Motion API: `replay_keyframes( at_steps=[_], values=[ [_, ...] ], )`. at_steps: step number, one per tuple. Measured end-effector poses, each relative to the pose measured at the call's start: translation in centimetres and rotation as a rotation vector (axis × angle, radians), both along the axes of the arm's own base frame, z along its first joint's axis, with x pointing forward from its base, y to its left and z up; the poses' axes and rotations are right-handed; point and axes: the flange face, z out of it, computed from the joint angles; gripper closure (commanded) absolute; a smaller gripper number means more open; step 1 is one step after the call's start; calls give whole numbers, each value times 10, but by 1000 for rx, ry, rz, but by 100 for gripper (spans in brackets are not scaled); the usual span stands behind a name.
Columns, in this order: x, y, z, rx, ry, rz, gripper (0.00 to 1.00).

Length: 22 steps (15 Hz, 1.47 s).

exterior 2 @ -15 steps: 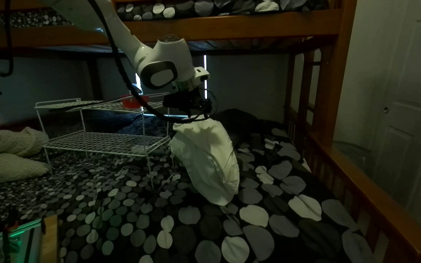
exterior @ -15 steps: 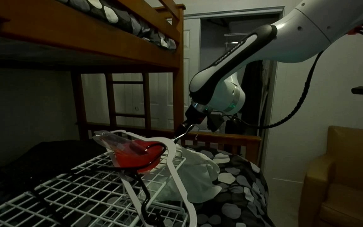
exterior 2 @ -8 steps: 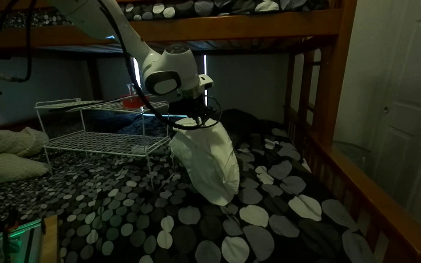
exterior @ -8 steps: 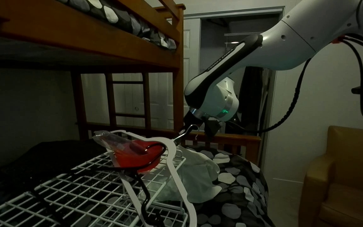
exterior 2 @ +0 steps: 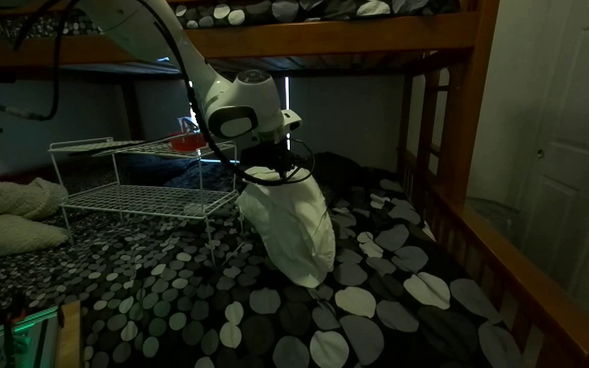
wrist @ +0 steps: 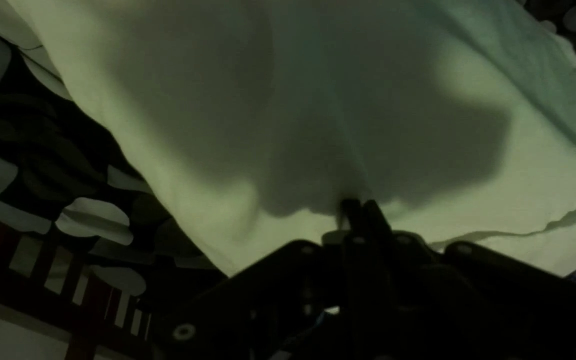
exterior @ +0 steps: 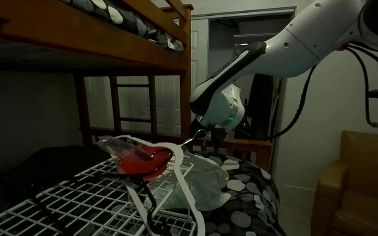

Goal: Take the white towel off of the basket

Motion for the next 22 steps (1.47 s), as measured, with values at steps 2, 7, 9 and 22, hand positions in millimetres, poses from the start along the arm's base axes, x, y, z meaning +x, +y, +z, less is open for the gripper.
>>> replay_keyframes(
  at_steps=[2, 7, 9, 22],
  values=[
    [1, -8, 20, 29, -39, -17, 100],
    [-6, -86, 113, 170, -224, -207, 100],
    [-14, -136, 145, 234, -282, -320, 100],
    [-8, -304, 242, 277, -582, -712, 100]
  ],
)
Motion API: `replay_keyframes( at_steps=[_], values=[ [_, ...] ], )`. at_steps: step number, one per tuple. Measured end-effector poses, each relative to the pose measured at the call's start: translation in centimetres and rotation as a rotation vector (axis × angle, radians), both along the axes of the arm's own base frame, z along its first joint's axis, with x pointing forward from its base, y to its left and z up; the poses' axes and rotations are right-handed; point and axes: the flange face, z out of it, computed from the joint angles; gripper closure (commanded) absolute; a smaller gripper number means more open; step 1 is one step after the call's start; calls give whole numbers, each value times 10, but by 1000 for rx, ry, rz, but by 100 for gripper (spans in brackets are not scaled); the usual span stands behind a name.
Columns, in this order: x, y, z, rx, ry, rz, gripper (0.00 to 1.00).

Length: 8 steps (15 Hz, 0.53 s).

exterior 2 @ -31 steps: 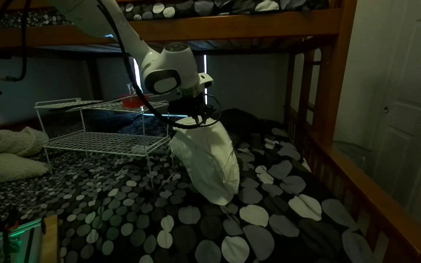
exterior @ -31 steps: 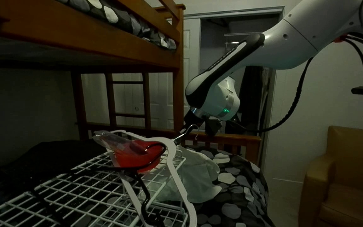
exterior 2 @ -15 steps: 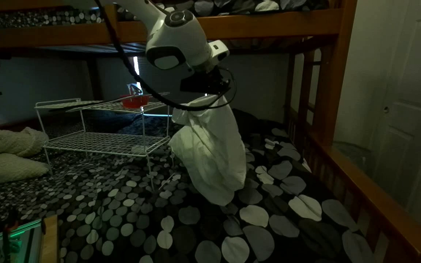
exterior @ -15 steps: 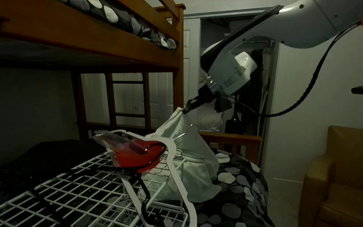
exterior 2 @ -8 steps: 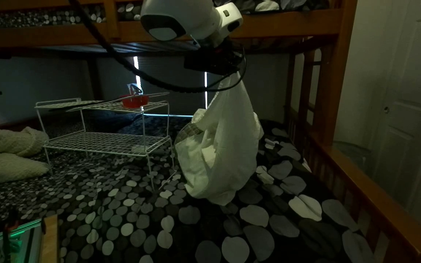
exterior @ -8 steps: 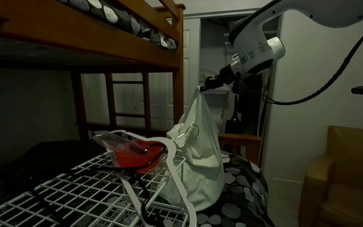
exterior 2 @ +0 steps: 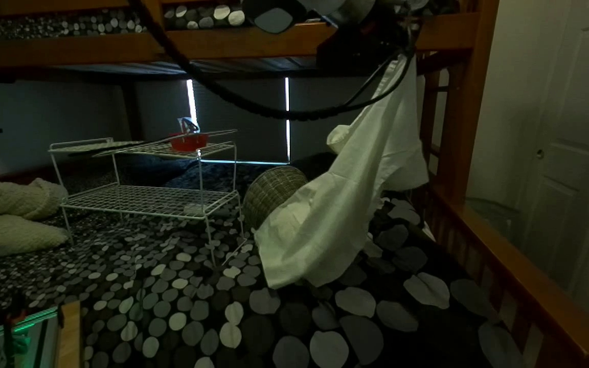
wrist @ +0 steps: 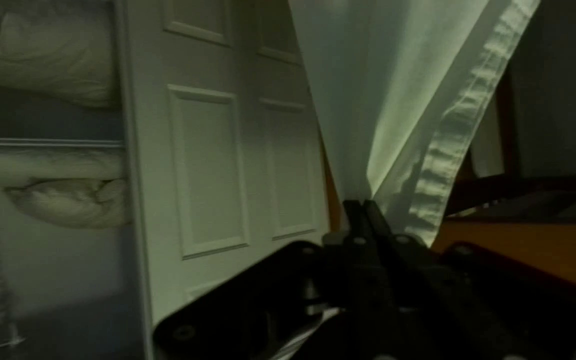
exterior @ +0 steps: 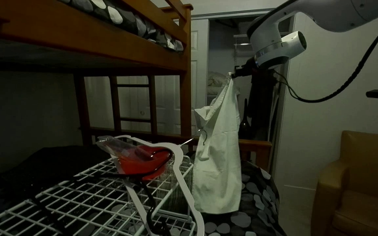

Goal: Take the white towel off of the basket

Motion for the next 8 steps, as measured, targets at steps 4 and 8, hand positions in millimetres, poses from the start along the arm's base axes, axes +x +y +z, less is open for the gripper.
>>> replay_keyframes(
  at_steps=[4, 8],
  values=[
    [15, -41, 2, 6, -30, -113, 100],
    [19, -45, 3, 32, -61, -201, 100]
  ],
)
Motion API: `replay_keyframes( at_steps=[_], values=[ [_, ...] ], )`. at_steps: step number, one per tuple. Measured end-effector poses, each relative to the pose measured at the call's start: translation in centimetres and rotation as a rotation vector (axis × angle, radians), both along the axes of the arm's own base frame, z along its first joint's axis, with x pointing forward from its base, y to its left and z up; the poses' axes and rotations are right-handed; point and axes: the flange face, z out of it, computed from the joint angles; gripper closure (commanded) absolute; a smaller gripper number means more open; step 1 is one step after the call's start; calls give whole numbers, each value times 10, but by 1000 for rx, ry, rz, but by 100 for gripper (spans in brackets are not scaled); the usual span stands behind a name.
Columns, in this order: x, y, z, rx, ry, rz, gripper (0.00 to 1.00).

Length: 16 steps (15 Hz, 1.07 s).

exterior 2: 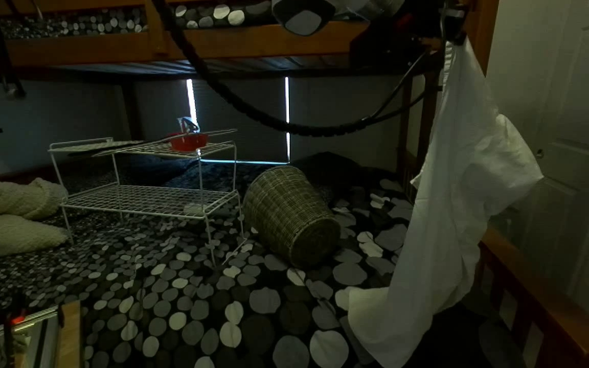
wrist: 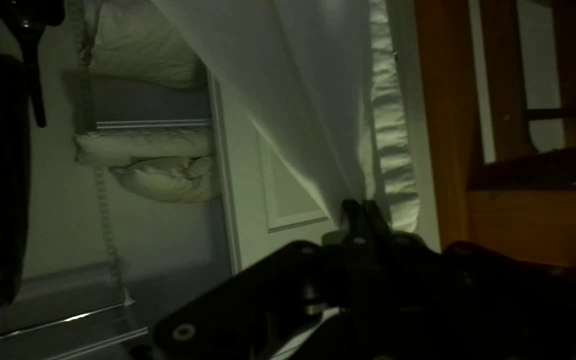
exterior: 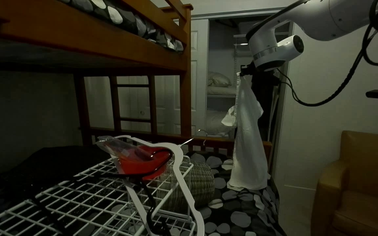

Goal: Take the white towel off of the basket

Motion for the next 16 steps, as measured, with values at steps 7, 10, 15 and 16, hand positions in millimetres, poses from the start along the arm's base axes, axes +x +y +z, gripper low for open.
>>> replay_keyframes(
  at_steps=[7, 10, 15, 16],
  values=[
    [21, -29, 38, 123, -202, -231, 100],
    [27, -30, 60, 205, -296, -255, 100],
    [38, -1, 53, 233, -249, -155, 100],
    [42, 5, 44, 253, -222, -124, 100]
  ],
)
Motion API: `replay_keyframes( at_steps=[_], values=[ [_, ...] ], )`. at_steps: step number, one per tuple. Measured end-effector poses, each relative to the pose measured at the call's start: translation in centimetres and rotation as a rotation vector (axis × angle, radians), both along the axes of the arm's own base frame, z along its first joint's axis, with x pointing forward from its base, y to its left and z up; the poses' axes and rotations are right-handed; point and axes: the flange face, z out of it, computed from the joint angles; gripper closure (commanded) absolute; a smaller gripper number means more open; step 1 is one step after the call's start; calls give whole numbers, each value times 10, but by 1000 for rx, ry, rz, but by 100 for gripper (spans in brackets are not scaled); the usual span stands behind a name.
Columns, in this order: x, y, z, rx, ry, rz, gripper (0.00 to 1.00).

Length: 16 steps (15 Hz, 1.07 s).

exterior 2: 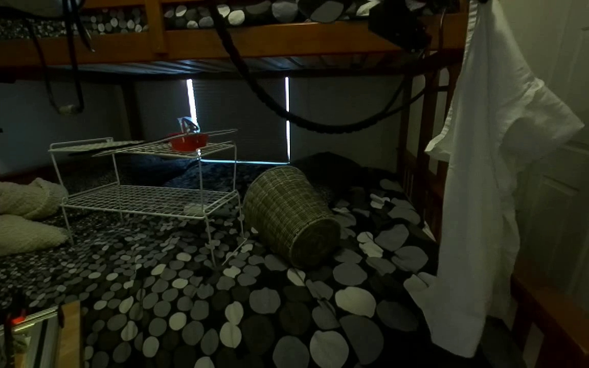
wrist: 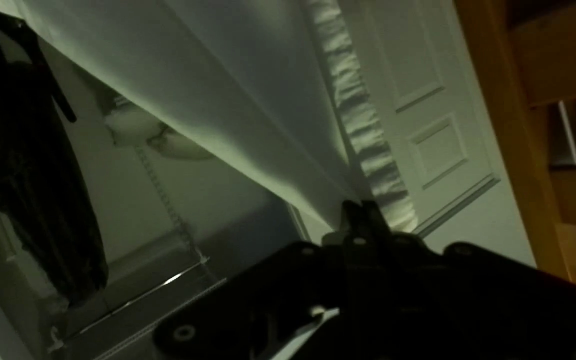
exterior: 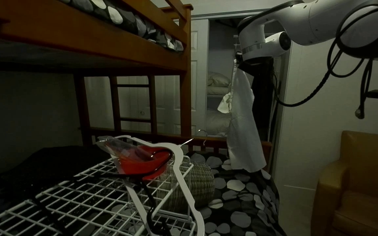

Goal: Take the white towel off of the basket

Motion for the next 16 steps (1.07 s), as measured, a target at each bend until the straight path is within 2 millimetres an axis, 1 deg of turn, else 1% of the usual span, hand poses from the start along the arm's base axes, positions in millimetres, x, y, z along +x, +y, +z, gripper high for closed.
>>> replay_keyframes(
  at_steps=[1, 3, 5, 6, 7, 8, 10, 11, 12, 13, 14, 15, 16],
  values=[
    [4, 4, -9, 21, 20, 33, 100],
    [8, 5, -30, 82, 67, 83, 100],
    [8, 0, -61, 140, 142, 105, 100],
    [8, -2, -80, 165, 189, 112, 75],
    [10, -3, -100, 189, 240, 123, 72],
    [12, -2, -119, 207, 292, 134, 67],
    [16, 3, -155, 228, 403, 145, 51],
    [18, 4, -168, 231, 457, 146, 44],
    [19, 5, -176, 227, 504, 141, 35],
    [21, 4, -178, 212, 541, 133, 28],
    [22, 4, -176, 184, 573, 128, 22],
    [22, 3, -169, 141, 602, 136, 13],
    [22, 3, -159, 78, 627, 153, 6]
  ],
)
